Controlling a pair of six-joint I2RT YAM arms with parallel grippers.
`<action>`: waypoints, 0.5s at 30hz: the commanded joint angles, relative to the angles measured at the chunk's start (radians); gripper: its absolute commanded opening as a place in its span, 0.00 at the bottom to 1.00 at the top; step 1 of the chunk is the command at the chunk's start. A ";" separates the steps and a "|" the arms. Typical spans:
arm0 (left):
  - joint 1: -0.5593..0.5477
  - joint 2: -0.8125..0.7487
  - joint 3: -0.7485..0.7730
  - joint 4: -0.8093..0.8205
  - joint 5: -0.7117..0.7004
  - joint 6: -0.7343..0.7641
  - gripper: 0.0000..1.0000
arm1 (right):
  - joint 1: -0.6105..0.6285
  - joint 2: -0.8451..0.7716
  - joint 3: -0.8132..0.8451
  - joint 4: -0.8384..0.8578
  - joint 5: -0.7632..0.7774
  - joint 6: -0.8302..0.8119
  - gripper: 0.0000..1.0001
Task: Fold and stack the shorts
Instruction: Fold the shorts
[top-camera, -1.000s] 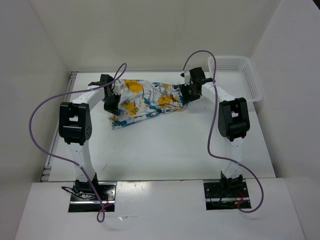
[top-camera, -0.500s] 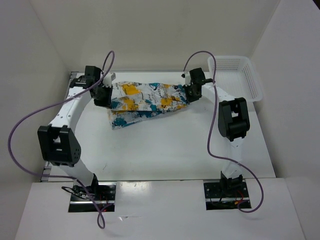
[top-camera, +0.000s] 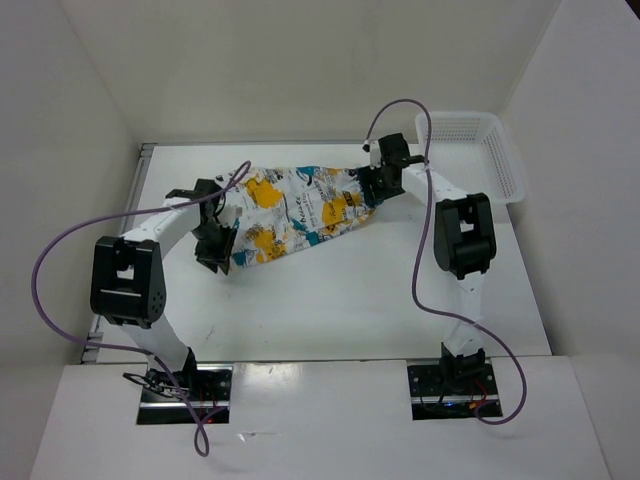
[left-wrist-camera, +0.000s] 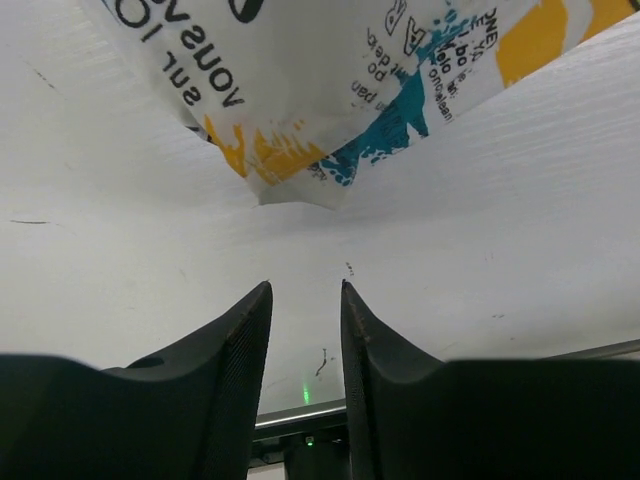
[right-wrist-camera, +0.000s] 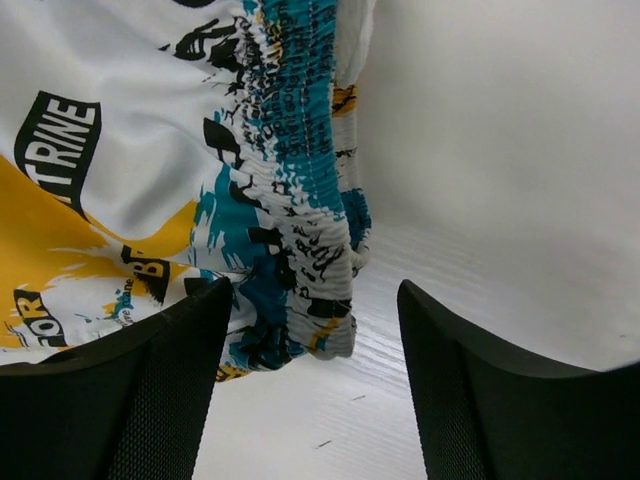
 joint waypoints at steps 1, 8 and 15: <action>0.013 -0.009 0.030 0.010 -0.045 0.004 0.41 | -0.008 0.020 0.051 0.016 -0.048 0.012 0.73; 0.034 -0.005 0.254 -0.004 0.021 0.004 0.41 | -0.008 0.083 0.118 0.016 -0.077 0.061 0.80; 0.023 0.179 0.330 0.123 -0.002 0.004 0.44 | -0.008 0.154 0.166 0.034 -0.056 0.083 0.83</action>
